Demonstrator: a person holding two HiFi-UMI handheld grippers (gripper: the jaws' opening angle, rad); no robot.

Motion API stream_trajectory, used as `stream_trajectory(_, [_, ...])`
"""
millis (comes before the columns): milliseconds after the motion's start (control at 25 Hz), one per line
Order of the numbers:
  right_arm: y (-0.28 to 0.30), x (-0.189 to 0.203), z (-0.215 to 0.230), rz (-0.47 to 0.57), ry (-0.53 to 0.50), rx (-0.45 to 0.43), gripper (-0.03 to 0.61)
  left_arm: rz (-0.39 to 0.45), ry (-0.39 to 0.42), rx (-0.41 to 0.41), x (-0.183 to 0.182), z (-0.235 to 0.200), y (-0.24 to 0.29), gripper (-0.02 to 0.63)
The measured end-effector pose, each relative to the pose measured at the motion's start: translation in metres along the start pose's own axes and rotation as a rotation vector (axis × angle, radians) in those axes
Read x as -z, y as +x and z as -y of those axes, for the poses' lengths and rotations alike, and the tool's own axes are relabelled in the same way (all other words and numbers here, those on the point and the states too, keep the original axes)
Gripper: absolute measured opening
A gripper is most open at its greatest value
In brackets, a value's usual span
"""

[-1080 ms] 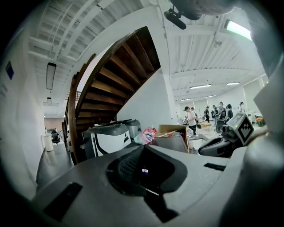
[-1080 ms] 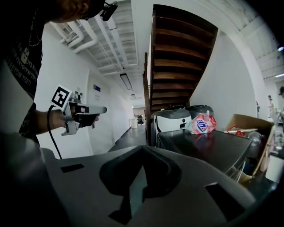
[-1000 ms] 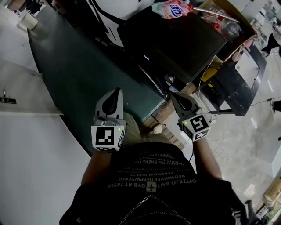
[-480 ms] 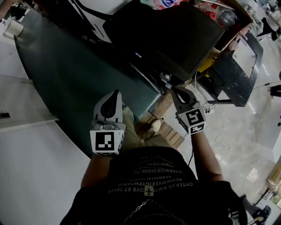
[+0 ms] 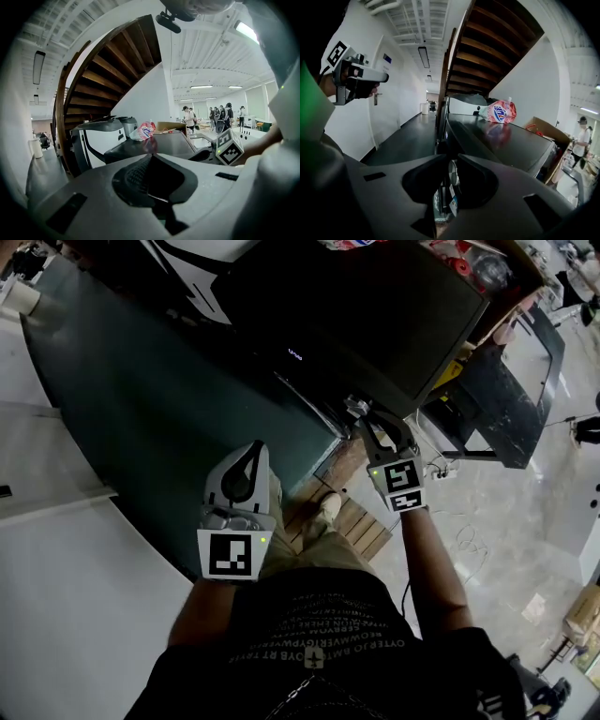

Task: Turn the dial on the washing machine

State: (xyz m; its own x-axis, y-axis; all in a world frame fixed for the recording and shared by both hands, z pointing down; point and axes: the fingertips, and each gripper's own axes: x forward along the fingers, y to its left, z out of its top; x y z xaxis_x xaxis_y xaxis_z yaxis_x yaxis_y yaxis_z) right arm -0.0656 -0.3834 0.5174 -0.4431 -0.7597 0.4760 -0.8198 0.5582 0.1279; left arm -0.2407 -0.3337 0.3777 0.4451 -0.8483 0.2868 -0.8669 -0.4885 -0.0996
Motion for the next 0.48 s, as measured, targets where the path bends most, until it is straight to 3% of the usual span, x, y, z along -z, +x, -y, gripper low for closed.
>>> stream_trajectory(480, [0.043, 0.024, -0.002, -0.108, -0.102, 0.055, 0.075, 0.005, 0.029, 0.051, 0.007, 0.005, 0.017, 0.006])
